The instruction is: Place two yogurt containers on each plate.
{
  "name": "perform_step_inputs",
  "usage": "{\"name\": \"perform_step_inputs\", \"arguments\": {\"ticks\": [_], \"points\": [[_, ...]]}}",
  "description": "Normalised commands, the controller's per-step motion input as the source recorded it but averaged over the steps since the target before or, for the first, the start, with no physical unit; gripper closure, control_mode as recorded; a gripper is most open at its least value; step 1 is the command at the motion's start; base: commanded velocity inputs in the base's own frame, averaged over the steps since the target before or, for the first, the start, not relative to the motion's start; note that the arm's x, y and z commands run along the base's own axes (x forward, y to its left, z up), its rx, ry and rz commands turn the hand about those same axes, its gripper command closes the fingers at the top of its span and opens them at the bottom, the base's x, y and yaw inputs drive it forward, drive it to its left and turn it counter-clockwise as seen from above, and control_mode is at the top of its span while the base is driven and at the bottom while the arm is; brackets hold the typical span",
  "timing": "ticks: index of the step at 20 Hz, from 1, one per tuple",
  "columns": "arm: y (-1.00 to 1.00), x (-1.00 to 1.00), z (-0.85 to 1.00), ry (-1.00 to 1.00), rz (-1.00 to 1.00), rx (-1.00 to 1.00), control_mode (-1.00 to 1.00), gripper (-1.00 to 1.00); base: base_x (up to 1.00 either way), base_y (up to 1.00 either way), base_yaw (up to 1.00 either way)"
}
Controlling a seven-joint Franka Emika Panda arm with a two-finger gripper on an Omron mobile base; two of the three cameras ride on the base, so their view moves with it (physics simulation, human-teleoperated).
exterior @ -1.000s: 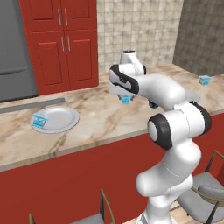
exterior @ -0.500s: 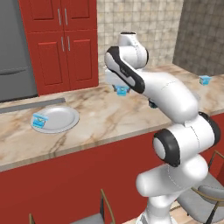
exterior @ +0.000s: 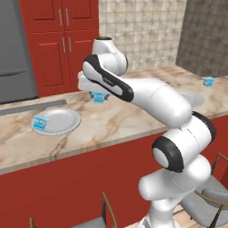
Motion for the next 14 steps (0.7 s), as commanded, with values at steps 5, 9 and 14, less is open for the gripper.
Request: {"name": "perform_step_inputs", "arguments": {"ticks": [5,9,14], "points": [[1.00,0.00,-0.09,-0.04,0.00,0.01,-1.00,1.00,0.00,0.00,0.00],[0.98,-0.05,-0.12,-0.01,0.00,0.00,-1.00,1.00,0.00,0.00,0.00],[0.63,-0.01,-0.14,0.00,0.00,0.00,-1.00,1.00,0.00,0.00,0.00]]}}
